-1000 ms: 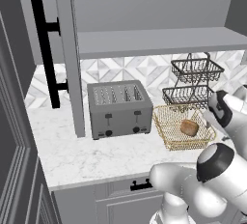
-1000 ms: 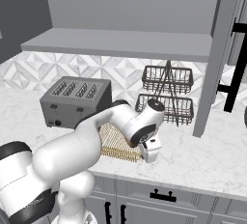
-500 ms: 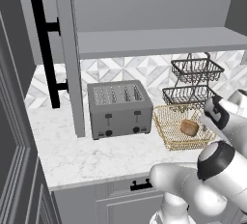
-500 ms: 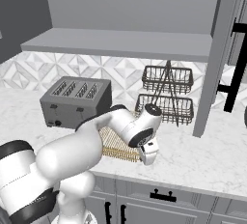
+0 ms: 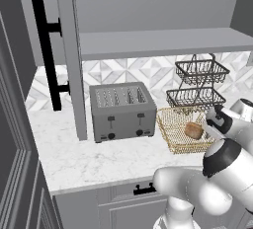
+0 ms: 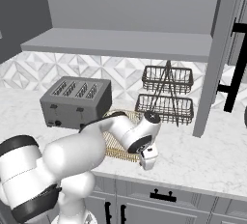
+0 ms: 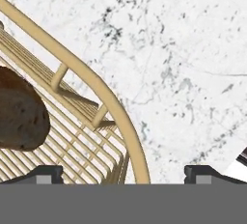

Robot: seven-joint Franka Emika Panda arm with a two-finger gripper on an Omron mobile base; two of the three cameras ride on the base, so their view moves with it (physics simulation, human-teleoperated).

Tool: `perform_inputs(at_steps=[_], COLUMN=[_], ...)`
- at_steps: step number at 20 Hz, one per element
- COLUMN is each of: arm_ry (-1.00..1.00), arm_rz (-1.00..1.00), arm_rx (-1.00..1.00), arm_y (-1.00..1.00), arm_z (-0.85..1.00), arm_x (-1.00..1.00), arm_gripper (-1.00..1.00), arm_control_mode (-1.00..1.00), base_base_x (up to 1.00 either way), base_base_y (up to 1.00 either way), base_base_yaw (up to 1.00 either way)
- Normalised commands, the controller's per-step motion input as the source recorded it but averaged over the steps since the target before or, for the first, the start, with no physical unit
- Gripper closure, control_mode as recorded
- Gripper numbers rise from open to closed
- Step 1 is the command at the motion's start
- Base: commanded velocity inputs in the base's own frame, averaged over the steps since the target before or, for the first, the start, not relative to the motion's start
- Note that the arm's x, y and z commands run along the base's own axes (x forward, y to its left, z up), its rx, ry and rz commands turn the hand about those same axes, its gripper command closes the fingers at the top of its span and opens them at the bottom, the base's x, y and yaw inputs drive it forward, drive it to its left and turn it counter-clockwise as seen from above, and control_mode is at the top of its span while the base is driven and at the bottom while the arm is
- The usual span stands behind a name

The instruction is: Open the cabinet, pick up the bread from the cabinet and place it in the basket. Then move the basket to the dining counter.

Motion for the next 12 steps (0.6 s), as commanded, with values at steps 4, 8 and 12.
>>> perform_inputs(at_steps=[4, 8, 12], arm_ry=[-0.03, 0.0, 0.0], arm_rz=[0.0, 0.0, 0.0], arm_rx=[0.0, 0.0, 0.0], arm_y=[0.03, 0.16, 0.29], arm_z=[-0.18, -0.13, -0.14], arm_x=[0.02, 0.0, 0.0], arm_gripper=[-1.0, -1.0, 1.0], arm_control_mode=[-1.0, -1.0, -1.0], base_base_x=[0.0, 0.0, 0.0], base_base_y=[0.0, 0.0, 0.0], base_base_yaw=[0.0, 0.0, 0.0])
